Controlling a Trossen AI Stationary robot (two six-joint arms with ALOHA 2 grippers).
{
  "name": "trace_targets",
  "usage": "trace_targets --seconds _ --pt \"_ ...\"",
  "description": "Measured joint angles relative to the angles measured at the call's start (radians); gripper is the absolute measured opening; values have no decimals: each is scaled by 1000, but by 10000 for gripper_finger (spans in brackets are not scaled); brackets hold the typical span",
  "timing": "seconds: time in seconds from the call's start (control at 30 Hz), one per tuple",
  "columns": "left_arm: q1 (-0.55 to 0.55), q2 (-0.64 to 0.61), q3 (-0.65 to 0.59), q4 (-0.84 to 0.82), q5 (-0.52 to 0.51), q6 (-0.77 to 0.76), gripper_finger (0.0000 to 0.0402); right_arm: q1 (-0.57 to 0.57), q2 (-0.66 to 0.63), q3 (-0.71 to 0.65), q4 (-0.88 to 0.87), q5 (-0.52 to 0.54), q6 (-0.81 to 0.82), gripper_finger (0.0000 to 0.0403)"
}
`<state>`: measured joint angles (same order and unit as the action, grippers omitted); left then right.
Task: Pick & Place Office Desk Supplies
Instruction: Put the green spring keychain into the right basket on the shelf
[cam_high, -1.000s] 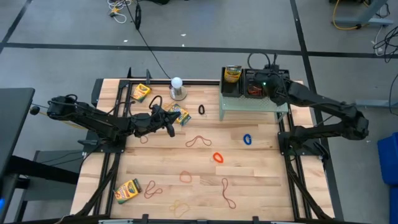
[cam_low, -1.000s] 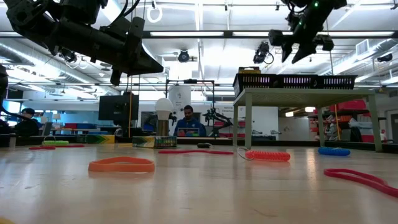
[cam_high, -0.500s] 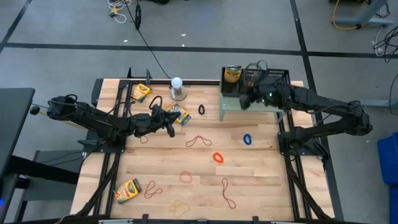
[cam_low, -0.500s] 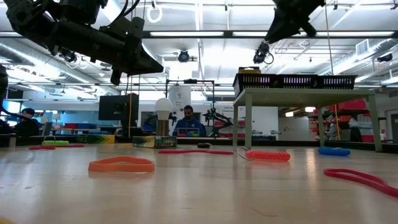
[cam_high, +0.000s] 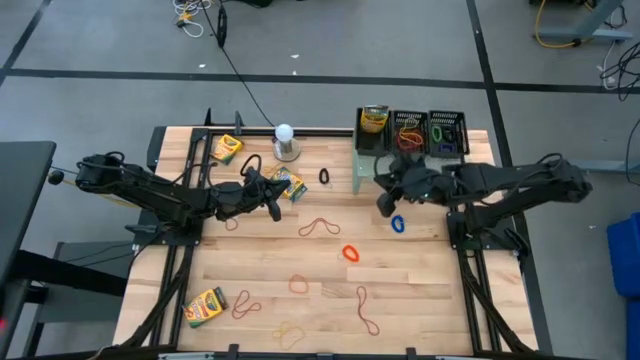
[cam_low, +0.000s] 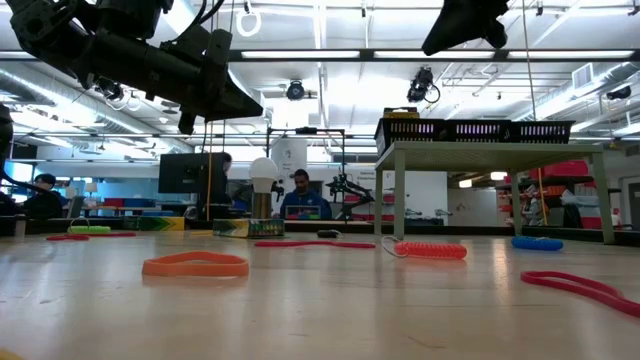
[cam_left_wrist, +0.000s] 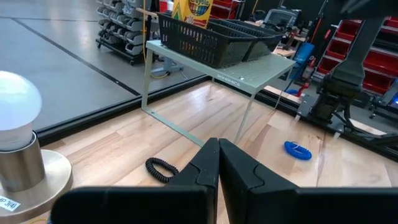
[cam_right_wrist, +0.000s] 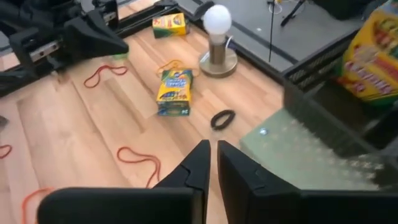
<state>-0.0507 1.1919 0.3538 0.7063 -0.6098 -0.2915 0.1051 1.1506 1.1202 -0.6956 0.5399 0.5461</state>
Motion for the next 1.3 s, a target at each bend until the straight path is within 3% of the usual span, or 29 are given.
trace_targets --seconds 0.27,0.47,0.73,0.9,1.13,1.3 --pt "0 0 0 9 5 -11 13 22 127 0 33 -60 44 40" --pt "0 0 0 16 88 -85 13 22 230 0 155 -86 41 24" --pt "23 -28 19 -33 89 -180 5 29 278 0 322 -100 22 5" --pt "64 -75 131 -336 87 -188 5 29 222 -1 311 -95 11 8" --pt "144 -97 378 -947 105 -201 8 29 147 -1 278 -66 -36 6" --pt "218 -93 502 -1374 176 -318 9 29 121 -1 253 -62 -47 8"
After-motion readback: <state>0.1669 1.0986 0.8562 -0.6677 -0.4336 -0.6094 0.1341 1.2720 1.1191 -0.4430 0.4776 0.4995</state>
